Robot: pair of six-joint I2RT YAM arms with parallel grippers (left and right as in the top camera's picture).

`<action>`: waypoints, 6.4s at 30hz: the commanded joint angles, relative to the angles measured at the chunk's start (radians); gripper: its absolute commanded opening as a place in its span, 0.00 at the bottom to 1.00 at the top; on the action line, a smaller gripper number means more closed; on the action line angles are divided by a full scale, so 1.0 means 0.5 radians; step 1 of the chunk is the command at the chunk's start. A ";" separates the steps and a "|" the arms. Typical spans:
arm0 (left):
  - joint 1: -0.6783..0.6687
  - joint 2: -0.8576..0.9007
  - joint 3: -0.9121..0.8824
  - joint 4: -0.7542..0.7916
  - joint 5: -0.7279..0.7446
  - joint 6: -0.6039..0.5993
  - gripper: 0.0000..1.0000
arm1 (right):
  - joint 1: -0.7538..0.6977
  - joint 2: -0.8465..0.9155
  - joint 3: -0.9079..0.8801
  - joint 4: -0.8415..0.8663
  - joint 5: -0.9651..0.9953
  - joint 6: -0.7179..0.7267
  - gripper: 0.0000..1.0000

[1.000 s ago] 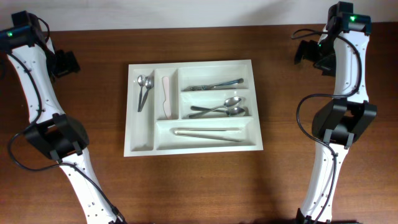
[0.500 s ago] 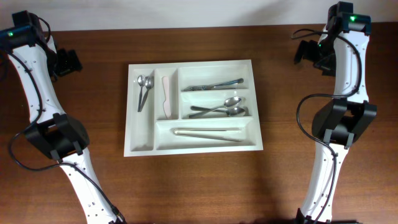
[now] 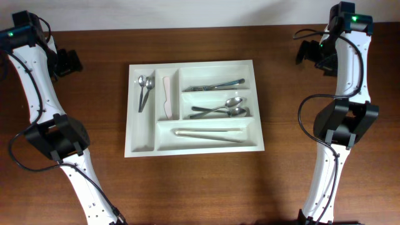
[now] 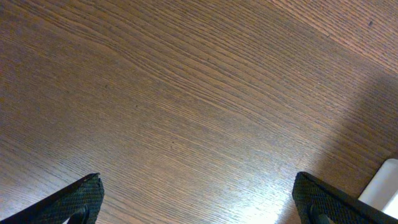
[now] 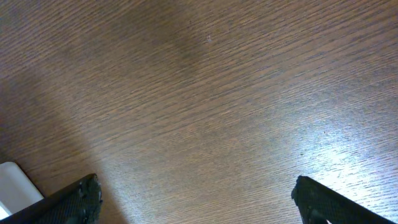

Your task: Pack container

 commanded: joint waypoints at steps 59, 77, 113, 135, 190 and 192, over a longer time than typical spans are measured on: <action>-0.384 -4.589 -5.122 3.542 -0.066 0.411 0.99 | 0.003 0.006 0.036 0.001 0.003 0.024 0.99; -0.632 -5.021 -5.679 3.597 -0.254 0.364 0.99 | 0.003 0.006 0.036 0.001 0.003 0.024 0.99; -0.504 -5.283 -5.732 2.972 -0.105 0.389 0.99 | 0.003 0.006 0.036 0.001 0.003 0.024 0.99; -0.504 -5.283 -5.732 2.972 -0.105 0.389 0.99 | 0.003 0.006 0.036 0.001 0.003 0.024 0.99; -0.504 -5.283 -5.732 2.972 -0.105 0.389 0.99 | 0.227 -2.892 -2.987 2.090 0.221 -0.431 0.99; -0.504 -5.283 -5.732 2.972 -0.105 0.389 0.99 | 0.227 -3.080 -3.191 2.197 0.152 -0.512 0.99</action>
